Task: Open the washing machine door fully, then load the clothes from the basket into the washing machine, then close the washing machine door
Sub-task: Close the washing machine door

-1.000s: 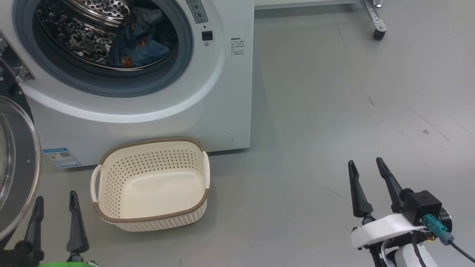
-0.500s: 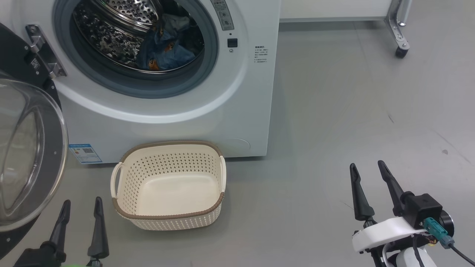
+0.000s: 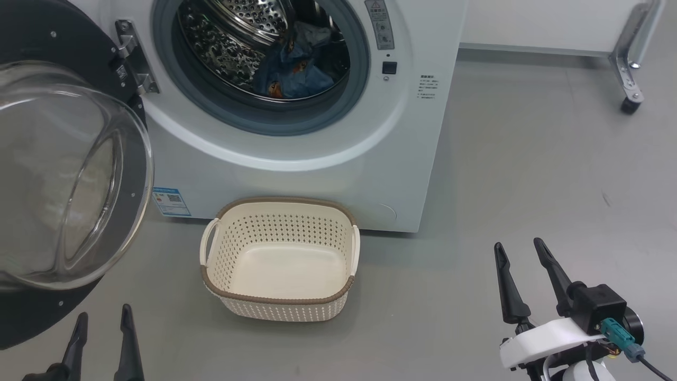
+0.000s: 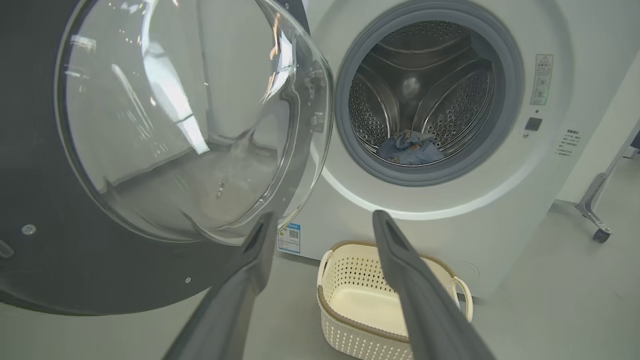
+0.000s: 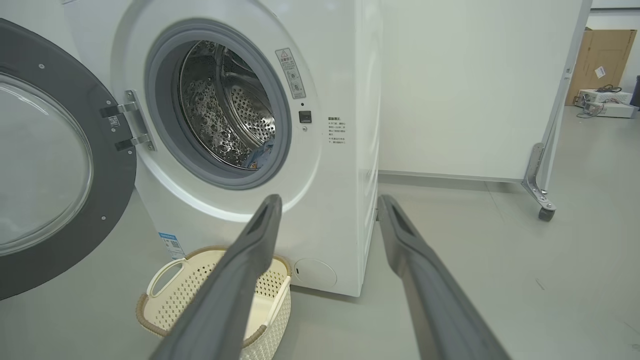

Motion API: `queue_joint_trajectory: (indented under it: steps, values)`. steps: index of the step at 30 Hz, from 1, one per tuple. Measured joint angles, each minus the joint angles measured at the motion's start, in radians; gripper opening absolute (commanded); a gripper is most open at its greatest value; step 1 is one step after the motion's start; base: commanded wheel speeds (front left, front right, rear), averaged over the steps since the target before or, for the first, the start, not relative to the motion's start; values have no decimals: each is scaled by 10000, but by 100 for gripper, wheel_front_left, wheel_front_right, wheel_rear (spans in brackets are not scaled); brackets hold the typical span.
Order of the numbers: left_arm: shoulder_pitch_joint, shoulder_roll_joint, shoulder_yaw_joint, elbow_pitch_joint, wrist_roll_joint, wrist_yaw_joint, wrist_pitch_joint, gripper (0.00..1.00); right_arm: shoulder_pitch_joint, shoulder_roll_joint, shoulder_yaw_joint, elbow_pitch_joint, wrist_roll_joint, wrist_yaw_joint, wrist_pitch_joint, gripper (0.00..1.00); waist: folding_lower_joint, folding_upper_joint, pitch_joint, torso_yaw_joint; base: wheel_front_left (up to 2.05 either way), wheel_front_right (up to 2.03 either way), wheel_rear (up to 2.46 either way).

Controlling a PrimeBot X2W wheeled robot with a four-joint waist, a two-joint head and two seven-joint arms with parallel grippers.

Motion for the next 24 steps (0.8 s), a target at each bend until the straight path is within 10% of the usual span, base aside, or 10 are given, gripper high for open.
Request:
queue_joint_trajectory:
  steps: [24]
  values:
    - [-15,0,372,105,-148,589,0,100,0,15,104,-242,-249,81,0,100,0,0,195,2461,0,0,0]
